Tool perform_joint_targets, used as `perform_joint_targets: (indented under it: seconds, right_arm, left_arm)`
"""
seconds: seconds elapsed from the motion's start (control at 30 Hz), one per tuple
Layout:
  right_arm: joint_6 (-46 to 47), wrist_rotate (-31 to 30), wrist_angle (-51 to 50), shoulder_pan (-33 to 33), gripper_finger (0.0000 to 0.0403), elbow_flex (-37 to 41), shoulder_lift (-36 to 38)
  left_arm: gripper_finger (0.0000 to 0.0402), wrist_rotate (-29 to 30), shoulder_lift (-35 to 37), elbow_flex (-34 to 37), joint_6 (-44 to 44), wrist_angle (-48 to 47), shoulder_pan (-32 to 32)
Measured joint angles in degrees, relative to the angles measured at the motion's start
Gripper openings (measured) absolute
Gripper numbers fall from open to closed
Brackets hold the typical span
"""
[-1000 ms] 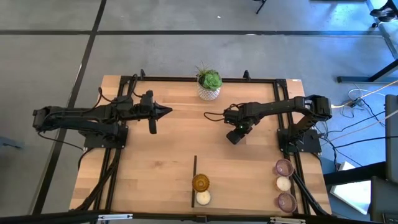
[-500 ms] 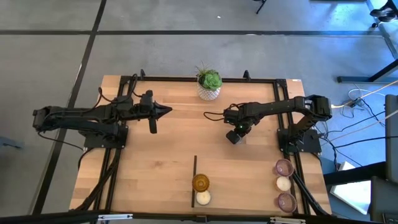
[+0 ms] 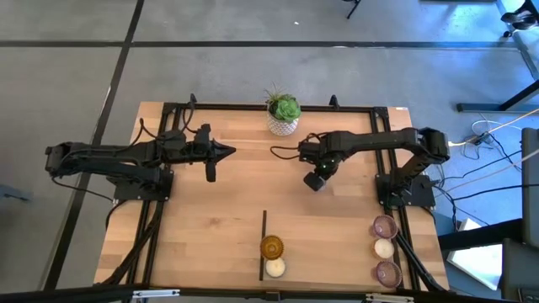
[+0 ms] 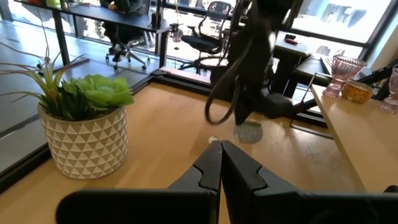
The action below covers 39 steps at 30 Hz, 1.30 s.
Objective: Pick & Place candle stick holders
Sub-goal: Put the light blue scented candle on the shelf aligned with the yellow glass candle holder
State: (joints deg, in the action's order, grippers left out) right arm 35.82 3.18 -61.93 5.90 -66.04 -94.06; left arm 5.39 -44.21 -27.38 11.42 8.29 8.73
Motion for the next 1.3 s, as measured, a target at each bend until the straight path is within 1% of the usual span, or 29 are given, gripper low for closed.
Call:
perform_joint_targets:
  seconds: [0.17, 0.23, 0.4, 0.5, 0.63, 0.7, 0.87, 0.97, 1.07, 1.17, 1.3]
  right_arm:
    - [-1.42, -2.17, -7.9, -1.81, 0.0, -10.03, 0.0]
    - [-1.78, -2.96, -11.48, -2.91, 0.0, -14.41, 0.0]
    - [-0.04, -4.33, -19.78, -7.52, 0.0, -26.14, 0.02]
    - [2.97, -5.83, -23.99, -11.78, 0.0, -32.92, 0.07]
    - [6.86, -7.0, -27.63, -18.63, 0.0, -39.09, 0.09]
    - [9.26, -7.31, -28.12, -22.38, 0.0, -40.44, 0.11]
    - [15.61, -7.64, -27.7, -30.8, 0.0, -40.7, -0.73]
    - [17.41, -8.62, -27.61, -34.78, 0.0, -40.66, -3.0]
    - [18.07, -8.76, -27.61, -37.38, 0.0, -40.66, -5.53]
    - [17.83, -8.74, -27.63, -38.73, 0.0, -40.63, -8.03]
    - [16.5, -9.09, -27.14, -39.07, 0.0, -40.63, -9.7]
  left_arm:
    - [0.0003, 0.05, -0.06, 0.0, 0.14, 0.01, -0.01]
    - [0.0003, 1.0, -0.06, 0.0, 1.16, 0.04, -0.02]
    - [0.0003, 3.24, -0.06, 0.0, 2.5, 0.02, -0.15]
    - [0.0003, 6.17, -0.06, 0.0, 5.71, 0.02, -1.67]
    - [0.0003, 12.43, -0.04, 0.01, 7.43, 0.04, -6.49]
    - [0.0003, 16.71, -0.04, 0.0, 8.13, 0.09, -9.59]
    - [0.0003, 28.03, -0.04, 0.0, 12.29, 0.09, -17.84]
    - [0.0003, 32.6, -0.07, 0.0, 12.02, 0.07, -22.26]
    - [0.0003, 37.07, -0.77, 0.0, 12.17, 0.01, -25.66]
    - [0.0003, 40.33, -2.2, 0.0, 13.24, 0.12, -28.11]
    - [0.0003, 41.2, -5.08, 0.0, 15.6, 1.0, -29.81]
